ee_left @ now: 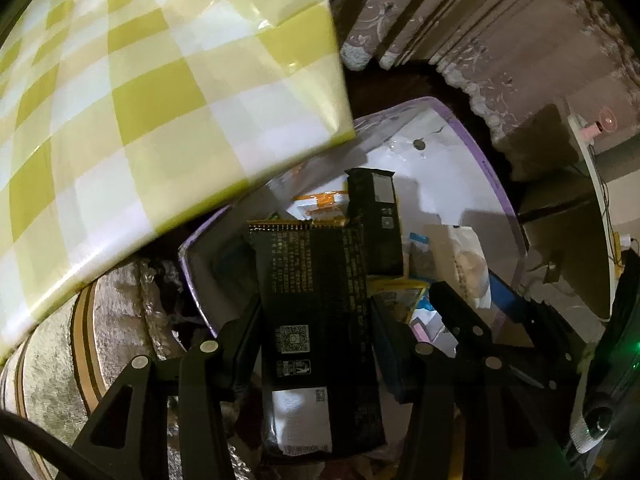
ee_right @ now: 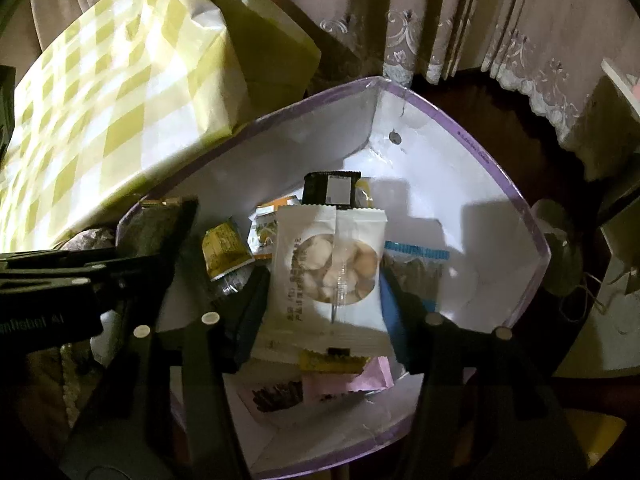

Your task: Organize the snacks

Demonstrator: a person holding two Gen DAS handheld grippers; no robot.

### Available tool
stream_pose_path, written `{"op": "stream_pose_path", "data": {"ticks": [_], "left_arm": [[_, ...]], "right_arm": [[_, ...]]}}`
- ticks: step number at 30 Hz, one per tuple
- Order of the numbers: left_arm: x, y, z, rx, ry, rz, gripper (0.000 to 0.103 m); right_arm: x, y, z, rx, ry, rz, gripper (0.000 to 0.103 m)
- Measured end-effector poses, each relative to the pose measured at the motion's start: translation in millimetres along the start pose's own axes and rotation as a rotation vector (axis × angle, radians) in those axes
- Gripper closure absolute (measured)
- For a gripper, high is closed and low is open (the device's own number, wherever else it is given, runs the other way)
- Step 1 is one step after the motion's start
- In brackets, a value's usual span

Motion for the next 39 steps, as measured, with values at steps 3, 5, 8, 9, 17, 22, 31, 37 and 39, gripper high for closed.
{"op": "stream_pose_path", "data": {"ticks": [3,5,8,9,17,22,31,37,39], "left_arm": [[-2,0,0,-0.002,0.011,0.011,0.046],[-3,1,0,0.002,0.015,0.013,0.04],[-6,10,3,0.018,0.029,0.034,0.038],[-8,15,4,0.026,0.037,0.047,0.038],[-32,74,43,0.082,0.12,0.182,0.03],[-34,103,78,0.142,0.063,0.224,0.022],[-25,91,86,0.181,-0.034,0.145,0.015],[-29,94,86,0.193,-0.015,0.17,0.015],[-28,94,86,0.192,-0.017,0.168,0.014]], "right_arm": [[-1,2,0,0.0,-0.005,-0.003,0.041],[-2,5,-1,-0.002,-0.001,-0.001,0.04],[-5,12,-1,0.004,0.002,0.003,0.032],[-6,15,-1,0.007,0.004,0.009,0.03],[-12,41,12,-0.002,-0.012,0.022,0.027],[-13,58,27,-0.007,-0.014,0.034,0.027],[3,81,47,0.0,-0.069,0.126,0.027],[5,86,47,0.01,-0.059,0.155,0.027],[4,85,47,0.01,-0.058,0.149,0.027]]}}
Point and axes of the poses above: each gripper's, at about its wrist camera, not at the fingertips, and y roughly against the way its jaws point, x to its right, z to its underside, the point moved 7 cm from there along -y, roughly the way its jaws point, and after that the axes turned 9 degrees about y, right-handed, at the moved point
